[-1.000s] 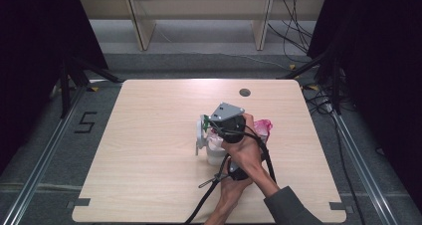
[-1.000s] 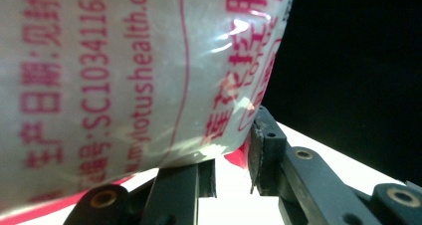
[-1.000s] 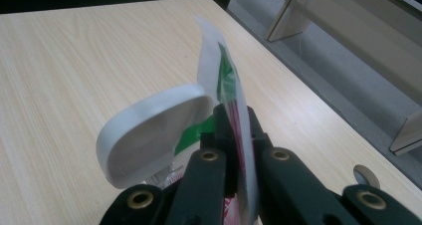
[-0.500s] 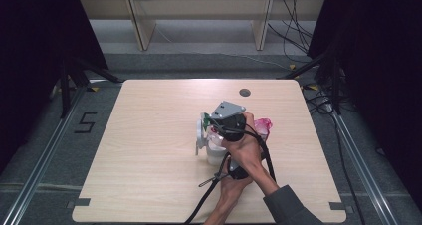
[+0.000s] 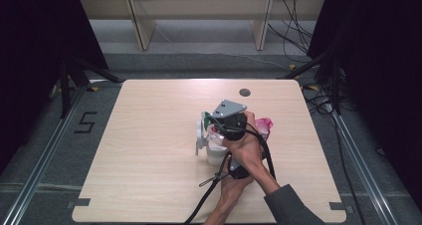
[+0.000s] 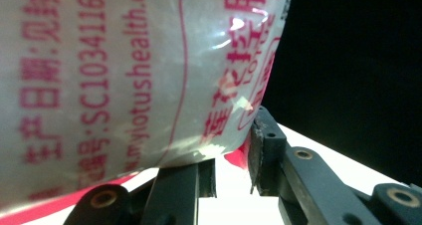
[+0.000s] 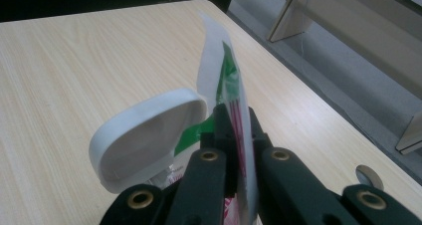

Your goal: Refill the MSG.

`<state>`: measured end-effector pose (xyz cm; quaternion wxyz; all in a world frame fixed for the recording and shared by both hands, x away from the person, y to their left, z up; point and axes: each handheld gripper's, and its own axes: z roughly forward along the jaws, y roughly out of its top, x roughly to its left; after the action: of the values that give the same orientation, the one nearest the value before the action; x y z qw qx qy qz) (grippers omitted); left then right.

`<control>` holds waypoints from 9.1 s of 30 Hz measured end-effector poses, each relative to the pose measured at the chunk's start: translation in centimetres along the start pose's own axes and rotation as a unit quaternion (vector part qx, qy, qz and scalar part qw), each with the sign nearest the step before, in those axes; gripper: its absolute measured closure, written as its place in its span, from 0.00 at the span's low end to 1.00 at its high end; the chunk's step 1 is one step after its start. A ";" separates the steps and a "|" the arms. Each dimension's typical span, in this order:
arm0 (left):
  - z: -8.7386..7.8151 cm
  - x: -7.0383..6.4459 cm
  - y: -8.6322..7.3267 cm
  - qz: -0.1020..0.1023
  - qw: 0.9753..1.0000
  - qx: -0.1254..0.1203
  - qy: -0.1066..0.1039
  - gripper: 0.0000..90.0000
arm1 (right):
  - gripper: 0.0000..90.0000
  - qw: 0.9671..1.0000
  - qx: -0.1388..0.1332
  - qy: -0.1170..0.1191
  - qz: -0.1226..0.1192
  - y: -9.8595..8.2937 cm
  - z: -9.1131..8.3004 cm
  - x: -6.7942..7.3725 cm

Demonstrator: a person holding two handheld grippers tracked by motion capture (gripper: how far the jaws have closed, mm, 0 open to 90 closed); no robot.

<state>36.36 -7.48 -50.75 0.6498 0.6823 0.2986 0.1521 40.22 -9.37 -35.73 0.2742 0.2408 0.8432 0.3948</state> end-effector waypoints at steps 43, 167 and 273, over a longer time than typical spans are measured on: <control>0.0 0.2 -0.2 0.003 1.000 0.005 0.003 0.84 | 1.00 1.000 0.009 0.009 0.013 -0.1 0.3 -0.1; -8.2 -0.2 -1.1 0.025 0.988 0.149 0.045 0.33 | 1.00 0.982 -0.125 0.025 0.142 -9.1 -8.1 -3.1; -18.0 7.1 2.7 0.042 0.979 0.123 0.154 0.32 | 0.94 0.974 -0.014 -0.107 0.201 -18.8 -8.5 -7.0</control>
<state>31.74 11.20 -47.43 0.5002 0.7372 0.3825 0.2450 36.27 -29.06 -44.27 0.2809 0.4422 0.7378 0.4257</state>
